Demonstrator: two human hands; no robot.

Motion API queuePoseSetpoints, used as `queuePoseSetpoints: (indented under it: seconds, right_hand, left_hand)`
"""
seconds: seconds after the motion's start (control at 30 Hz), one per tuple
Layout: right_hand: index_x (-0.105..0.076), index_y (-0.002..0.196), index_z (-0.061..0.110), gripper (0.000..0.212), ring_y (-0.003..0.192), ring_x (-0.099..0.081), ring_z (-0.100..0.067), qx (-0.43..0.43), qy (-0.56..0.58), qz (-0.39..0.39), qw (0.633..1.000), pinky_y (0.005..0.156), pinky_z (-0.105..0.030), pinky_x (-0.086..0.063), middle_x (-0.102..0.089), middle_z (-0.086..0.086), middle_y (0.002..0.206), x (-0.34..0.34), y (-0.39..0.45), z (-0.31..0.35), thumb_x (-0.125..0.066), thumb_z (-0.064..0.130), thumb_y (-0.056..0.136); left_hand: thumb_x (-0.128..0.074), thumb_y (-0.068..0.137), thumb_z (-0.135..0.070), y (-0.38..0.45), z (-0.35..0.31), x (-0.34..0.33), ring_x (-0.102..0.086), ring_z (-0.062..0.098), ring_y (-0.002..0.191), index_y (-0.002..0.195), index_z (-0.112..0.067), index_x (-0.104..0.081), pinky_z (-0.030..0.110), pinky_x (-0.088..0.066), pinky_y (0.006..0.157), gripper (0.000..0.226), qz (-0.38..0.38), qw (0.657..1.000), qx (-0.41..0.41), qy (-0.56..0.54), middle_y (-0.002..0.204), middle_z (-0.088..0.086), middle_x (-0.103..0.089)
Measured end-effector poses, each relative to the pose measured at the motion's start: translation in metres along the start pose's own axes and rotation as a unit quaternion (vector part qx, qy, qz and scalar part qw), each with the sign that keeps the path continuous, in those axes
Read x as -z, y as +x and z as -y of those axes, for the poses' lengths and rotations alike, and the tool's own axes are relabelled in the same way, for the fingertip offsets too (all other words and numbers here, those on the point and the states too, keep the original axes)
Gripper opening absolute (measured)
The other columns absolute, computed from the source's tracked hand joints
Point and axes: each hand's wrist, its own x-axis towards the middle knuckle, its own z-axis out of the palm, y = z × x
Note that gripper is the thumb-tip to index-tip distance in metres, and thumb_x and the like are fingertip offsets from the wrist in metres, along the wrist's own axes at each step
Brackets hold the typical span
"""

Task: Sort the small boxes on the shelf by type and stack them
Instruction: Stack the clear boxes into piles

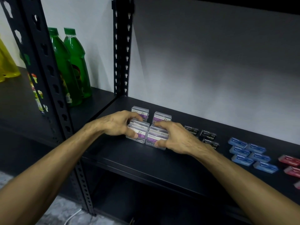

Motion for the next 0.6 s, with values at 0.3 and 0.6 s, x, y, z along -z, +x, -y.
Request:
queuePoseSetpoints:
  seconds: [0.3, 0.6]
  right_hand:
    - [-0.041, 0.147, 0.024, 0.079, 0.129, -0.049, -0.016, 0.007, -0.012, -0.005, 1.000, 0.103, -0.028, -0.040, -0.047, 0.000, 0.148, 0.000, 0.000, -0.007, -0.078, 0.038, 0.079]
    - [-0.051, 0.138, 0.024, 0.056, 0.110, -0.054, -0.011, -0.019, 0.021, -0.123, 0.992, 0.093, -0.038, -0.048, -0.052, 0.005, 0.128, 0.017, 0.005, -0.015, -0.059, 0.053, 0.091]
  left_hand:
    - [-0.085, 0.074, -0.024, 0.004, -0.003, -0.001, -0.070, 0.010, 0.091, 0.121, -0.026, -0.060, 0.034, -0.057, 0.087, 0.054, 0.003, 1.000, 0.012, 0.011, 0.104, -0.007, -0.073]
    - [-0.059, 0.086, -0.061, 0.003, -0.032, 0.030, -0.057, 0.009, 0.096, 0.144, -0.030, -0.041, 0.026, -0.044, 0.083, 0.068, -0.147, 0.976, 0.046, 0.152, 0.118, -0.006, -0.060]
